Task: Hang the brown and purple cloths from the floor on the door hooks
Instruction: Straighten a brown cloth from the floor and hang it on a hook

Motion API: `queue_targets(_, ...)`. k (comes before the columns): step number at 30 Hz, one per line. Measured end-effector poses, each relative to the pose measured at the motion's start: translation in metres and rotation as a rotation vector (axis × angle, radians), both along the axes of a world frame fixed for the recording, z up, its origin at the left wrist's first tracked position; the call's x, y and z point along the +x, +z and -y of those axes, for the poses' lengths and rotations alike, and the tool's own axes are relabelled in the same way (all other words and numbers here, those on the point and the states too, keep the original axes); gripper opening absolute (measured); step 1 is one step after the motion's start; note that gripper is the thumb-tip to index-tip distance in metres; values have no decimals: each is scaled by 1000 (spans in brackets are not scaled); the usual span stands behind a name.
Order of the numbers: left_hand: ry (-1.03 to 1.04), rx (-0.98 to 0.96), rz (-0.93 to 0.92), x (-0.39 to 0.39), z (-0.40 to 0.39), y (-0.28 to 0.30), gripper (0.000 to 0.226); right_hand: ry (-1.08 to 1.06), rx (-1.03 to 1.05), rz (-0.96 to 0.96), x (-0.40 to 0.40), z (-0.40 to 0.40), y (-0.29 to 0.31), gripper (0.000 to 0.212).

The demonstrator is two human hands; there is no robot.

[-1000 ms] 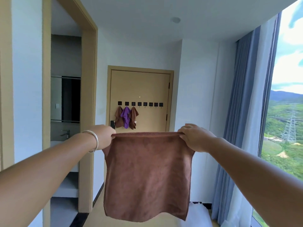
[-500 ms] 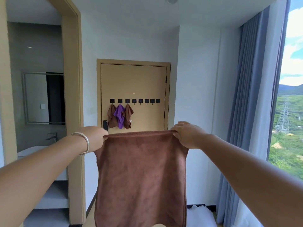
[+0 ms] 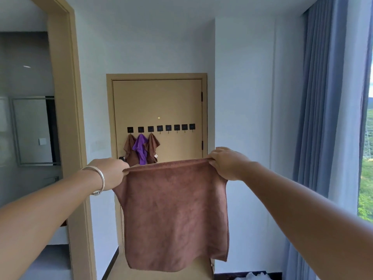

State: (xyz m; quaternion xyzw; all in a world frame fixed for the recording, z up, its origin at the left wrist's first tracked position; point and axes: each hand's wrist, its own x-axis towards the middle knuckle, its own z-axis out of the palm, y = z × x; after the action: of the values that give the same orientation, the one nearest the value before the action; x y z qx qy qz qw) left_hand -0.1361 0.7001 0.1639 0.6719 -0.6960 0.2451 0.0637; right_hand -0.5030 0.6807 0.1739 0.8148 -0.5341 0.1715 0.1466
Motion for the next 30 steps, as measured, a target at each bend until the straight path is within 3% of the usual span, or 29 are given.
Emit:
queue_targets(9, -25, 28, 0, 7, 96, -10, 32, -10, 42, -35, 14, 103, -8, 39)
queue_targets(30, -97, -7, -41, 132, 367, 6, 29, -63, 44, -37, 149, 363, 14, 38)
